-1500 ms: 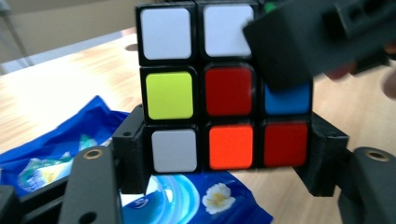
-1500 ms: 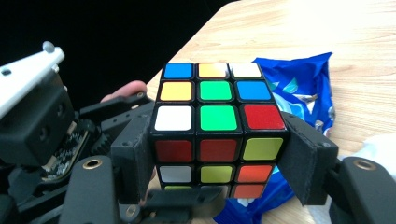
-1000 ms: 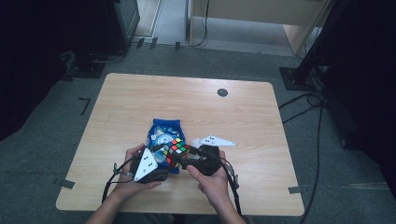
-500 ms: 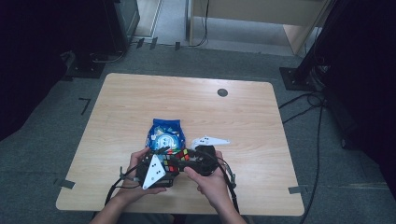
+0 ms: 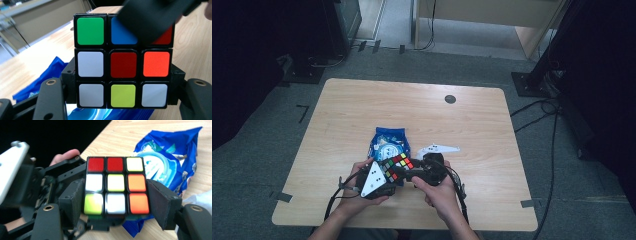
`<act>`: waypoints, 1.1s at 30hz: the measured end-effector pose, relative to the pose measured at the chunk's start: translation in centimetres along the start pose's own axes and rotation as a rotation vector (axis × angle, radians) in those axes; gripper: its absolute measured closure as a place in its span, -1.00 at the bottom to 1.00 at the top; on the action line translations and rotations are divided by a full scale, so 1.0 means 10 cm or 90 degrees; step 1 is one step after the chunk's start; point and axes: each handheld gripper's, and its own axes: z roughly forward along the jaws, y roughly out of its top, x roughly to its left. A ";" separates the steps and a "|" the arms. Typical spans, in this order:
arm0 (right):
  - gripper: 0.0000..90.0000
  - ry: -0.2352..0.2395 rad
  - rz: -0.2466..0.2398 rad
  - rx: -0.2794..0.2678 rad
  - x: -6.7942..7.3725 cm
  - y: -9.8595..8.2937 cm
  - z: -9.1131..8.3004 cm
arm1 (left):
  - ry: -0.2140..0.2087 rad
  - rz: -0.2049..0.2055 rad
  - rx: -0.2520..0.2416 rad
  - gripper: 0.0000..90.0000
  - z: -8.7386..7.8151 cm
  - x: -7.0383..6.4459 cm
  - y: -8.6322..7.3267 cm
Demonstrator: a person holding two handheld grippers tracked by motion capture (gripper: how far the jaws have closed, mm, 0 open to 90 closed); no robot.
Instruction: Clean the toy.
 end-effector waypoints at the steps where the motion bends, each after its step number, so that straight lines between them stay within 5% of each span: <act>1: -0.25 0.004 -0.001 -0.006 -0.01 0.01 -0.02 | 0.010 -0.010 0.001 -0.24 0.00 0.03 -0.01; 3: -0.20 0.008 -0.002 -0.036 -0.05 0.03 -0.10 | 0.020 -0.023 0.004 -0.25 -0.02 0.08 -0.02; 4: -0.20 -0.005 -0.006 -0.053 -0.08 0.04 -0.13 | 0.032 -0.052 0.005 -0.25 -0.05 0.17 -0.03; 6: -0.18 -0.029 -0.009 -0.065 -0.12 0.04 -0.16 | 0.037 -0.064 0.005 -0.25 -0.06 0.21 -0.04; 7: -0.16 -0.087 -0.021 -0.072 -0.22 0.01 -0.16 | 0.044 -0.071 0.010 -0.25 -0.07 0.27 -0.06; 9: -0.16 -0.112 -0.018 -0.068 -0.26 -0.01 -0.15 | 0.048 -0.075 0.010 -0.25 -0.08 0.28 -0.07; 10: -0.16 -0.164 0.006 -0.066 -0.42 -0.10 -0.08 | 0.048 -0.078 0.011 -0.25 -0.09 0.29 -0.07; 14: -0.12 -0.244 -0.007 -0.017 -0.56 -0.25 0.12 | 0.044 -0.073 0.012 -0.25 -0.07 0.26 -0.06; 17: 0.14 -0.275 -0.005 0.015 -0.65 -0.32 0.20 | 0.039 -0.068 0.016 -0.25 -0.06 0.24 -0.07; 19: 0.53 -0.286 -0.020 0.019 -0.68 -0.35 0.20 | 0.035 -0.068 0.018 -0.25 -0.06 0.24 -0.07; 23: 0.96 -0.265 -0.035 -0.004 -0.69 -0.33 0.09 | 0.019 -0.070 0.020 -0.25 -0.05 0.22 -0.07; 27: 0.98 -0.188 -0.060 -0.070 -0.54 -0.25 -0.04 | -0.003 -0.061 0.030 -0.25 -0.01 0.17 -0.07; 28: 0.98 -0.188 -0.060 -0.070 -0.54 -0.25 -0.04 | -0.003 -0.061 0.030 -0.24 -0.01 0.17 -0.07; 30: 0.98 -0.144 -0.098 -0.118 -0.31 -0.18 -0.11 | -0.020 -0.051 0.035 -0.25 0.03 0.11 -0.07; 33: 0.98 -0.104 -0.116 -0.135 -0.13 -0.14 -0.14 | -0.034 -0.039 0.038 -0.24 0.06 0.05 -0.06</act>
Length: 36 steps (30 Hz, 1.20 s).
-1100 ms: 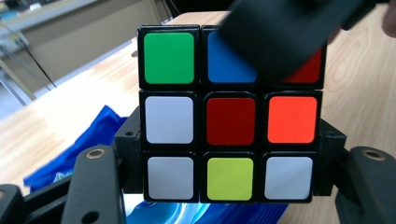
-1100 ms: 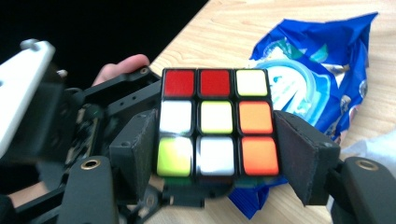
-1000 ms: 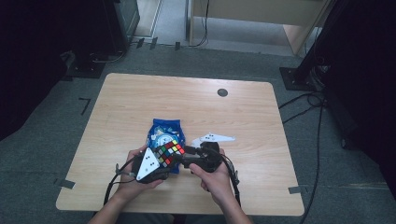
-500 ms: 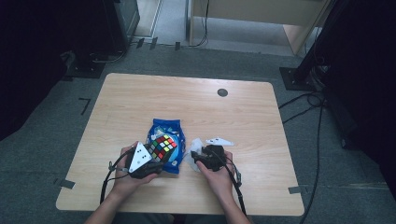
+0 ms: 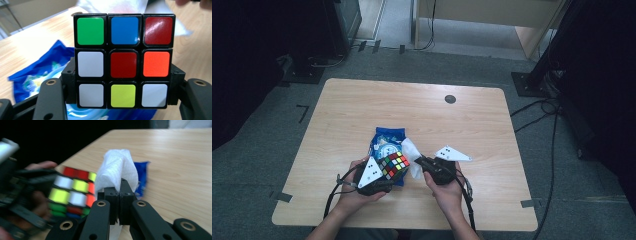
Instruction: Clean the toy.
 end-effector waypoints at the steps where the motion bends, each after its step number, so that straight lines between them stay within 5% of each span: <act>1: 0.98 0.010 -0.002 -0.003 0.03 0.01 0.00 | -0.004 0.004 0.001 -0.24 0.01 -0.02 0.00; 12: 0.98 0.092 0.040 0.008 0.18 0.02 0.06 | -0.026 0.011 -0.005 -0.25 0.02 -0.07 0.02; 18: 0.98 0.141 0.020 0.013 0.33 0.05 0.05 | -0.024 -0.011 -0.011 -0.25 -0.01 -0.01 0.03; 21: 0.98 0.145 0.023 0.009 0.31 0.05 0.04 | -0.021 -0.016 -0.014 -0.24 -0.04 0.02 0.03; 25: 0.98 0.107 0.048 0.003 0.15 0.03 0.01 | -0.036 -0.030 -0.035 -0.24 -0.10 0.06 0.05; 29: 0.97 0.079 0.073 0.003 0.02 0.01 0.00 | -0.052 -0.016 -0.038 -0.24 -0.09 0.02 0.06; 36: 0.97 0.111 0.063 -0.004 0.15 0.03 0.02 | -0.055 -0.016 -0.024 -0.24 -0.05 -0.02 0.07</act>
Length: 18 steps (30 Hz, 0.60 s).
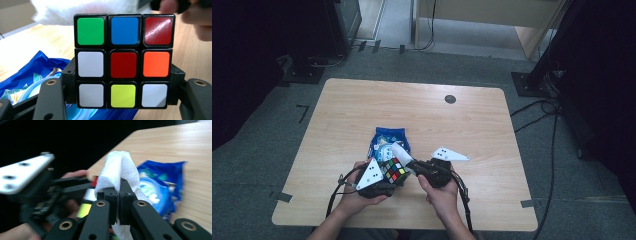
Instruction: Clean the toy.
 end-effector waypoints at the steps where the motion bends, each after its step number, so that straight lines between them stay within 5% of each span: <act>1: 0.97 0.015 -0.009 0.002 0.04 0.00 0.01 | 0.005 -0.003 0.002 -0.24 0.00 0.01 0.00; 5: 0.97 0.054 -0.046 0.015 0.18 0.02 0.03 | 0.016 -0.020 0.001 -0.24 -0.03 0.08 -0.01; 8: 0.97 0.043 -0.043 0.015 0.13 0.02 0.02 | 0.020 -0.027 -0.002 -0.24 -0.06 0.12 -0.02; 12: 0.97 -0.010 0.005 0.022 -0.15 -0.01 -0.03 | 0.019 -0.032 -0.012 -0.24 -0.10 0.16 -0.01; 15: 0.97 -0.090 0.026 0.049 -0.38 -0.05 -0.06 | 0.003 -0.051 -0.035 -0.24 -0.14 0.19 0.00; 18: 0.94 -0.124 0.047 0.054 -0.49 -0.09 -0.09 | 0.010 -0.054 -0.038 -0.24 -0.15 0.21 0.00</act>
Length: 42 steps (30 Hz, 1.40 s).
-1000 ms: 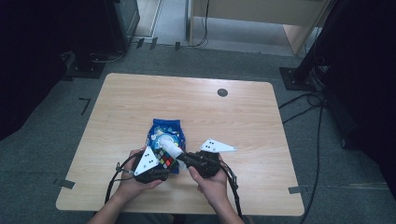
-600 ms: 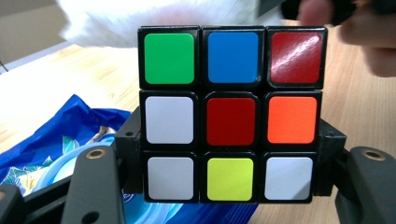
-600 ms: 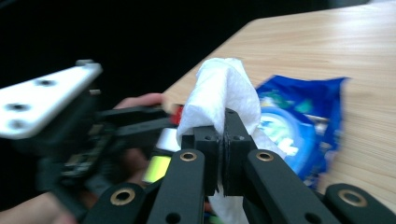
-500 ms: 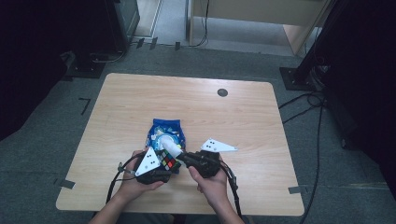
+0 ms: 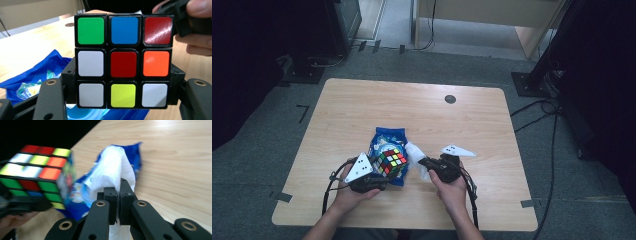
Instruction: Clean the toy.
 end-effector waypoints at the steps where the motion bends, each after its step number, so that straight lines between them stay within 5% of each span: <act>1: 0.89 -0.007 -0.001 -0.003 -0.01 0.00 0.00 | 0.004 -0.002 0.003 -0.24 0.00 0.00 0.00; 3: 0.76 -0.010 0.002 -0.011 0.00 0.01 -0.02 | 0.008 -0.003 0.004 -0.24 0.01 0.01 -0.01; 4: 0.40 -0.013 0.006 -0.029 0.04 0.04 -0.04 | 0.011 -0.004 0.006 -0.24 0.02 0.01 -0.01; 10: 0.00 0.016 0.009 -0.060 0.22 0.09 -0.10 | 0.025 -0.006 0.012 -0.24 0.05 -0.02 -0.02; 14: -0.11 -0.039 -0.048 -0.078 0.42 0.15 -0.15 | 0.029 -0.013 0.014 -0.24 0.06 -0.02 -0.03; 18: -0.19 0.022 0.004 -0.071 0.46 0.13 -0.12 | 0.037 -0.014 0.013 -0.24 0.09 -0.05 -0.02; 22: -0.45 0.035 0.020 -0.057 0.61 0.06 0.00 | 0.042 -0.013 0.010 -0.25 0.12 -0.11 -0.02; 27: -0.40 0.027 0.057 -0.033 0.66 -0.03 0.13 | 0.037 -0.001 0.003 -0.25 0.13 -0.18 0.00; 30: -0.24 0.048 0.079 -0.019 0.65 -0.07 0.17 | 0.036 -0.001 0.003 -0.25 0.14 -0.20 0.00; 37: -0.23 0.040 0.074 -0.014 0.64 -0.06 0.14 | 0.009 -0.003 0.001 -0.27 0.15 -0.18 -0.01; 40: -0.23 0.031 0.080 -0.024 0.55 0.02 0.04 | 0.001 0.060 0.037 -0.25 0.15 -0.17 -0.06; 42: -0.23 0.037 0.082 -0.020 0.50 0.08 -0.02 | 0.022 0.066 0.053 -0.23 0.16 -0.13 -0.09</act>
